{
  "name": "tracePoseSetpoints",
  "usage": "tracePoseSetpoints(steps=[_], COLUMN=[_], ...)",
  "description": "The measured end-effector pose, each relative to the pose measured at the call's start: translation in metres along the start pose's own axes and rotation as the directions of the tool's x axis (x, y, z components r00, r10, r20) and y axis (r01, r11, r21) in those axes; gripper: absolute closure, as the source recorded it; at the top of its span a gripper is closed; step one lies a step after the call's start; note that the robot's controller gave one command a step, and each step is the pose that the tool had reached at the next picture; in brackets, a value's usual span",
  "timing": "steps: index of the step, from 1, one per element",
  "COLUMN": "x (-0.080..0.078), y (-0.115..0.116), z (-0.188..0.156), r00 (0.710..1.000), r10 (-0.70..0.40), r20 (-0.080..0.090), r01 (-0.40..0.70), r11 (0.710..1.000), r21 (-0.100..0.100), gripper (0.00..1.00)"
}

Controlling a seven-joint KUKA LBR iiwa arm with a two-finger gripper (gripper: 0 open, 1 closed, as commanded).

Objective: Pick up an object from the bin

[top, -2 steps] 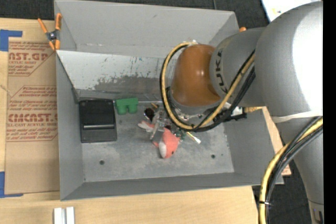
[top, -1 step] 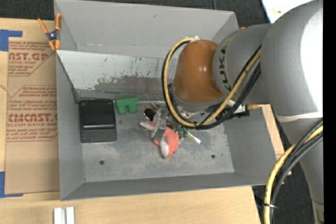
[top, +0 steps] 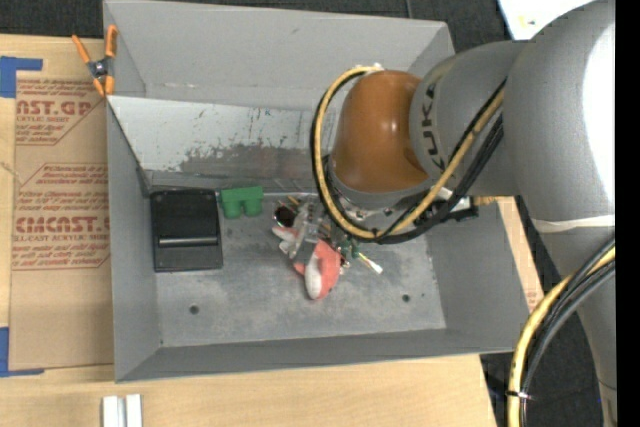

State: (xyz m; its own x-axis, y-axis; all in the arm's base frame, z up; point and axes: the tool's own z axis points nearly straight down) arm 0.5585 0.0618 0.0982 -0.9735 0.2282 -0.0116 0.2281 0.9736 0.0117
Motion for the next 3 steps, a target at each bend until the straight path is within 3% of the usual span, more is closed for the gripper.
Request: tracePoseSetpoints(steps=[3], x=[0.002], y=[0.001], z=[-0.069], r00=[1.0], r10=[-0.001], r20=[-0.012], r01=[0.001], r11=[1.0], r21=[0.002], gripper=[1.0])
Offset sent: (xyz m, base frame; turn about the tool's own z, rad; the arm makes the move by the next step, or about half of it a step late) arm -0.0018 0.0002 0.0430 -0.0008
